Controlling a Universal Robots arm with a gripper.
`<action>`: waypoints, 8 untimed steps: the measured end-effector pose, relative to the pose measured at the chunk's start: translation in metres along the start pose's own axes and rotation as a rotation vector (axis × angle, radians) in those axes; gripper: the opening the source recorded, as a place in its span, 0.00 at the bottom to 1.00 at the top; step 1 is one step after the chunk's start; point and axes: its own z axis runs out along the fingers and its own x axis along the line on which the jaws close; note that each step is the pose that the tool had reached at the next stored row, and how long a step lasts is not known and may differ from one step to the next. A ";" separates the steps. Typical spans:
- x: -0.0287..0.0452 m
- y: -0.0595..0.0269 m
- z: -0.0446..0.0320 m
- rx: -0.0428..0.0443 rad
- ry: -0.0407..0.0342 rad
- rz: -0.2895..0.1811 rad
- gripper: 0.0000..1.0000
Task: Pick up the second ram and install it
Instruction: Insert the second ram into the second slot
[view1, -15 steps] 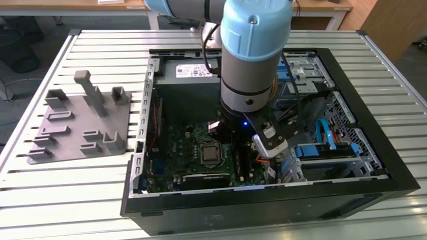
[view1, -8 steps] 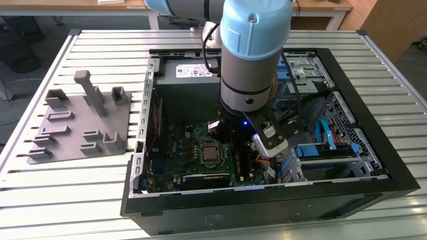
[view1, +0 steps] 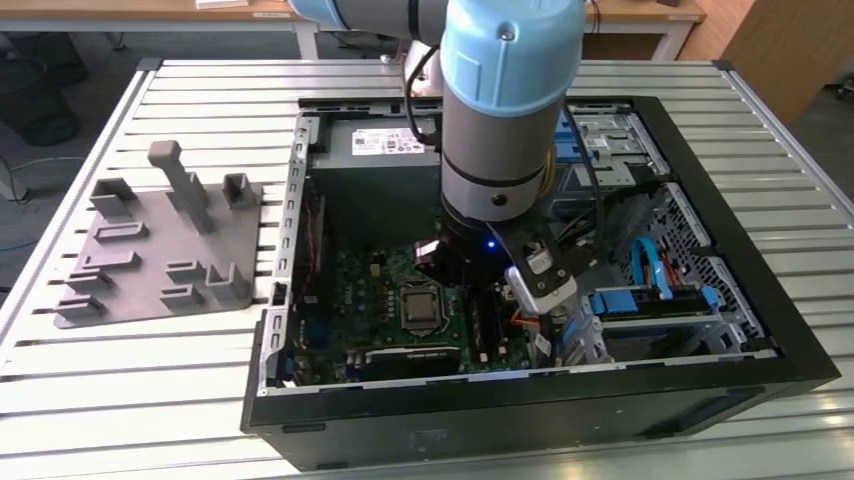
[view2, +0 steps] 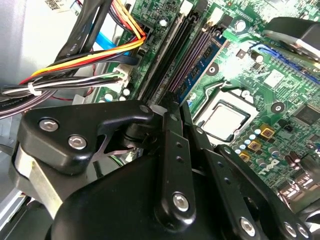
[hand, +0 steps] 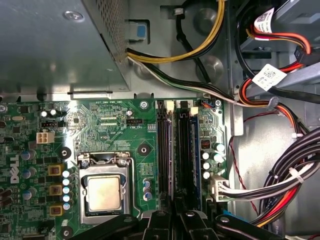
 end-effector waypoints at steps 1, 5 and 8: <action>0.0000 0.0000 0.0000 0.0000 0.0000 0.000 0.14; -0.0020 0.0001 0.0000 -0.0001 0.0007 -0.004 0.14; -0.0025 0.0001 0.0001 -0.0001 0.0017 -0.005 0.14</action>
